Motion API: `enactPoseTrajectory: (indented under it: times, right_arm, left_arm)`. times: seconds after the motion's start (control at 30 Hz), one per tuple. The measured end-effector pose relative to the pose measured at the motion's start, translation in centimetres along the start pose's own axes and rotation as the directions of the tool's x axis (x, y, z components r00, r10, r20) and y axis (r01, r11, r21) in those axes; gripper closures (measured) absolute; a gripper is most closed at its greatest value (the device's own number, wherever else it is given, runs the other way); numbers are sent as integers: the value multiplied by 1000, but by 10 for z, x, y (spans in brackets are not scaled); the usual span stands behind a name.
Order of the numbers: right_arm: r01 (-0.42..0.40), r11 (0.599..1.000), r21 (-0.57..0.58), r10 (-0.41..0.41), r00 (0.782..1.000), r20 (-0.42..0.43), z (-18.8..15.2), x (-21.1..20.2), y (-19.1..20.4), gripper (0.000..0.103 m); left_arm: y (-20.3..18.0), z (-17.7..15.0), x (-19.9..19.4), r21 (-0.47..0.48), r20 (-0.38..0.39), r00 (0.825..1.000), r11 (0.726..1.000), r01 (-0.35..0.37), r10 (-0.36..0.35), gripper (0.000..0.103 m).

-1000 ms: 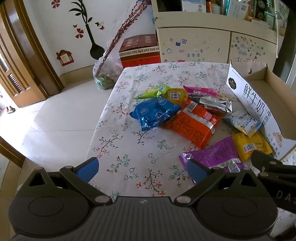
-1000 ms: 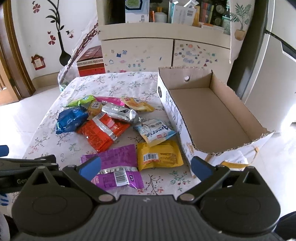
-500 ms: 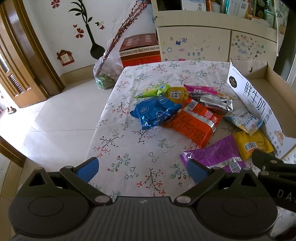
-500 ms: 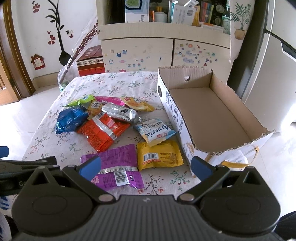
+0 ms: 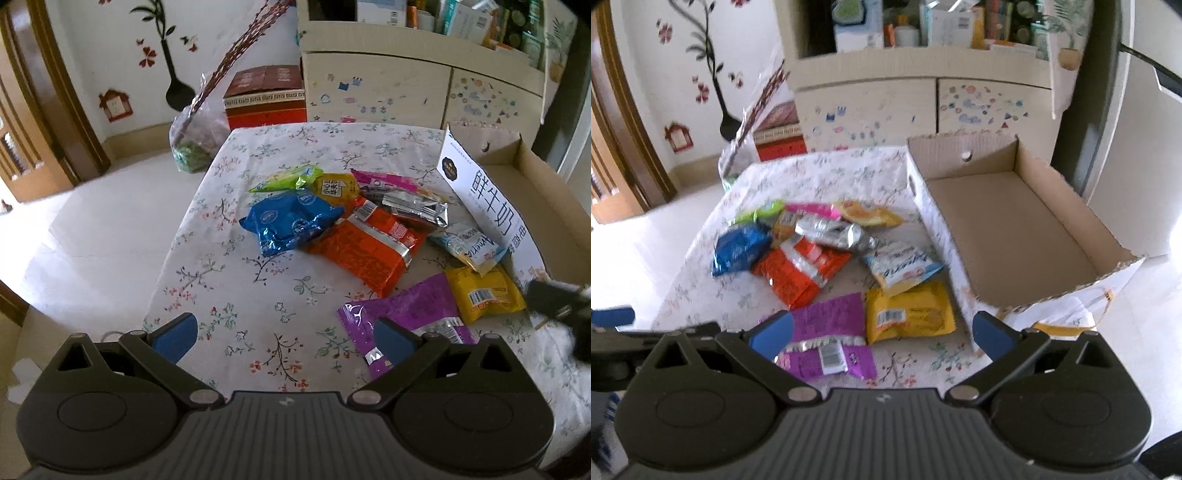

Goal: Organize snacks
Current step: 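Move both tools over the snack bags beside the cardboard box, then lower the left tool onto the purple bag while the right tool approaches the yellow bag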

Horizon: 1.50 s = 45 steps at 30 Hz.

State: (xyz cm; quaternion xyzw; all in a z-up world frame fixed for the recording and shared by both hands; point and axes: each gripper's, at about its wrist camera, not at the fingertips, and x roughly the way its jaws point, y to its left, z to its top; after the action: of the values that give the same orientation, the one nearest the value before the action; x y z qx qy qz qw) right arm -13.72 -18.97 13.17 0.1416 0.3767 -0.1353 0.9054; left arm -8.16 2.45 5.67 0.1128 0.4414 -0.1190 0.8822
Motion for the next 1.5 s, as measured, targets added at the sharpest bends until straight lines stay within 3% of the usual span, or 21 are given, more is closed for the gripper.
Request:
enactPoseTrajectory:
  times: [0.3,0.43,0.53,0.67,0.9,1.13,1.37,1.5]
  right_arm:
    - [-115,976,186,109,993,39,10,-11,-57,1]
    - [-190,947,260,184,982,46,8,-4,-69,1]
    - [-189,943,275,186,982,38,6,1,-70,1]
    - [-219,937,271,218,975,33,2,4,-69,1]
    - [-233,930,285,240,971,9,-5,13,-69,2]
    - [-233,918,322,246,969,3,-8,20,-76,2]
    - [-246,900,361,270,963,-20,-10,29,-77,2]
    - [-241,901,362,269,963,-28,-12,33,-74,5]
  left_arm:
    - [3,-3,15,-76,-40,993,991,108,-111,0]
    - [-16,-6,24,-37,-46,991,992,123,-124,0]
    - [-30,-8,28,-2,-44,986,987,161,-161,0]
    - [-51,-11,33,73,-17,987,984,160,-159,0]
    - [-79,-13,42,229,45,977,954,192,-207,0]
    - [-87,-16,73,285,1,977,936,206,-215,0]
    - [-69,-19,76,187,-43,974,956,225,-221,3]
    - [-38,-18,78,21,-63,988,989,145,-144,4]
